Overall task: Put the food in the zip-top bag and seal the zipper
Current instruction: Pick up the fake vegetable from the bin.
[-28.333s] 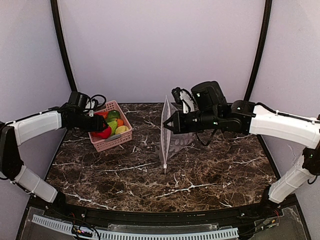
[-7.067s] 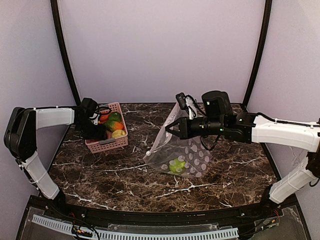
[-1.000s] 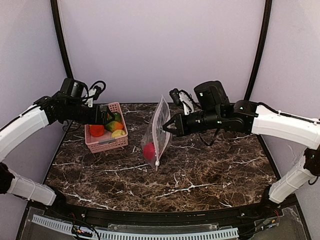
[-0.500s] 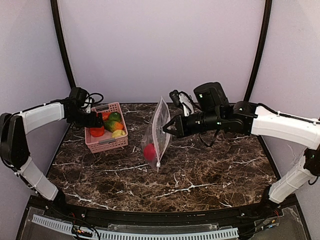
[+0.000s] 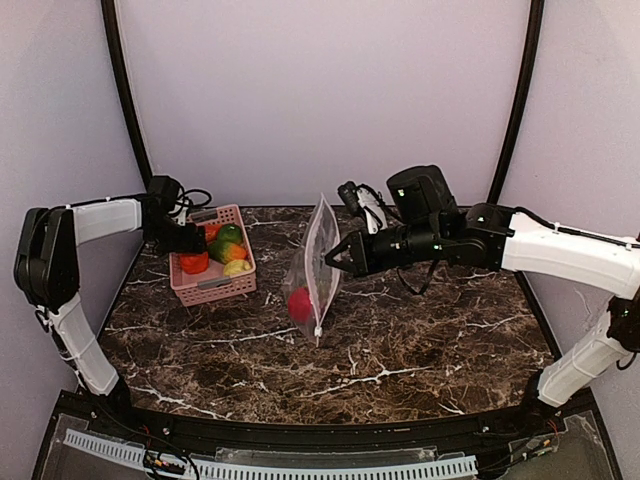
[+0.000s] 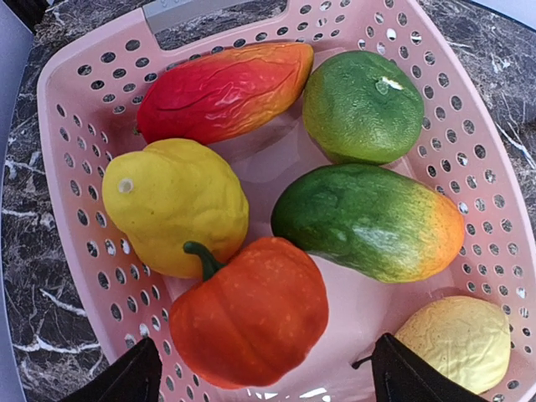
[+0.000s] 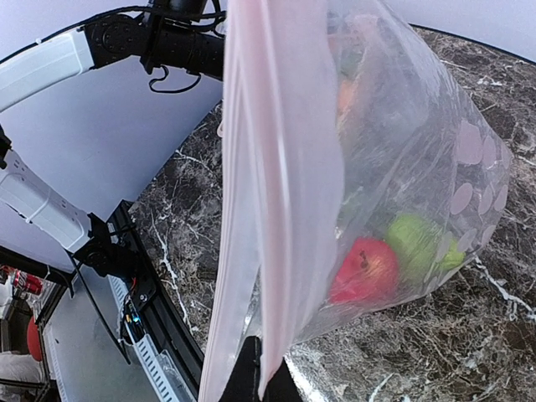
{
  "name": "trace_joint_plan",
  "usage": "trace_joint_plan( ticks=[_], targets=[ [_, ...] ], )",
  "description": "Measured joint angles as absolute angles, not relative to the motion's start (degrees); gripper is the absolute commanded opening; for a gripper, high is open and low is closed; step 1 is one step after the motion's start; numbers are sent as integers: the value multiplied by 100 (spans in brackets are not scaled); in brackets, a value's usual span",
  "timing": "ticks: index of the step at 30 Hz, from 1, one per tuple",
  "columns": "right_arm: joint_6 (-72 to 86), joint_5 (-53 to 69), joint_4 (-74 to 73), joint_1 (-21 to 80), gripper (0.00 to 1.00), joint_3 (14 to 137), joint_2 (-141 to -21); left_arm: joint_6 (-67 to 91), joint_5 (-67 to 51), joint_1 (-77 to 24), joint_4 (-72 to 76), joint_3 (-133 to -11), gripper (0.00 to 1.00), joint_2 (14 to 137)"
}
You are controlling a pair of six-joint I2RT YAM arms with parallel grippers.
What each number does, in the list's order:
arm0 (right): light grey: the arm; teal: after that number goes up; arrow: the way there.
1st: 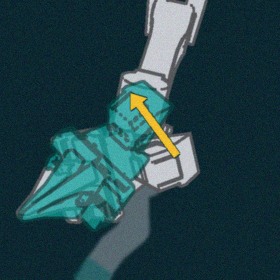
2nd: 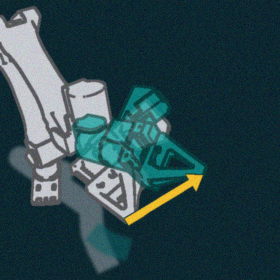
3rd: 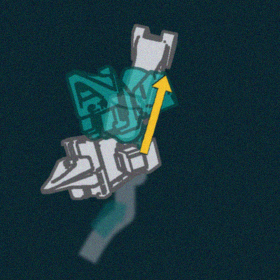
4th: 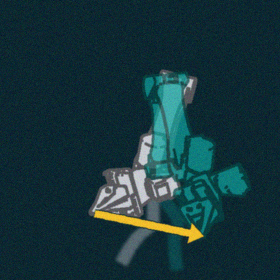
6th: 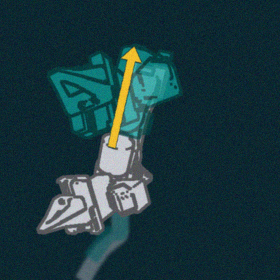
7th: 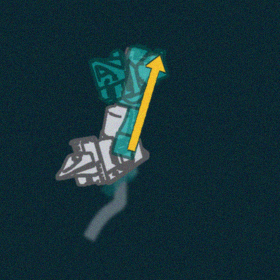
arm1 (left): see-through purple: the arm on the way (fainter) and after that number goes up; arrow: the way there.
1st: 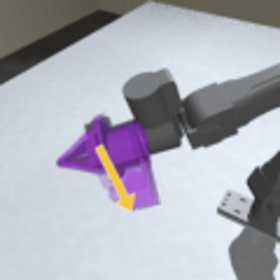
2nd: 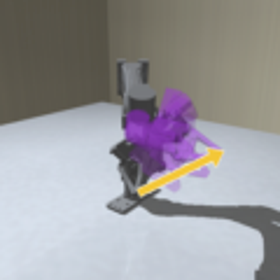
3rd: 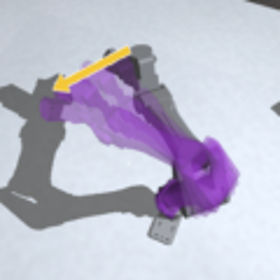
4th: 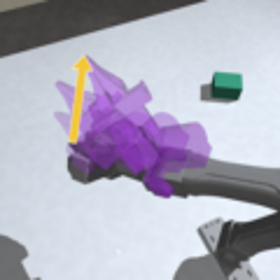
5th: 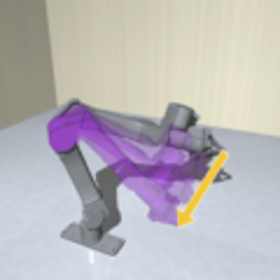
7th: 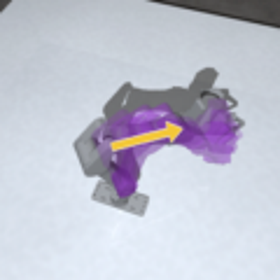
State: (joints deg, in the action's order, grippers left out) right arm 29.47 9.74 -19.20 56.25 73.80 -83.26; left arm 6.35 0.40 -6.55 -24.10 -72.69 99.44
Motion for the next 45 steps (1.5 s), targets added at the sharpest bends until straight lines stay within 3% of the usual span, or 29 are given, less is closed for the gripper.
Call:
trace_joint_plan(
  ticks=[18, 31, 45],
  targets=[
    [3089, 1157, -1664, 5625, 0, 7356, -8442, 539, -375, -661, -2292, -7424, 83, 10447],
    [3159, 1219, -1627, 5625, 0, 7354, -8495, 515, -276, -668, -2285, -7548, 86, 10726],
    [3164, 1221, -1623, 5625, 0, 7345, -8495, 504, -209, -692, -2287, -7581, 73, 10772]
  ],
)
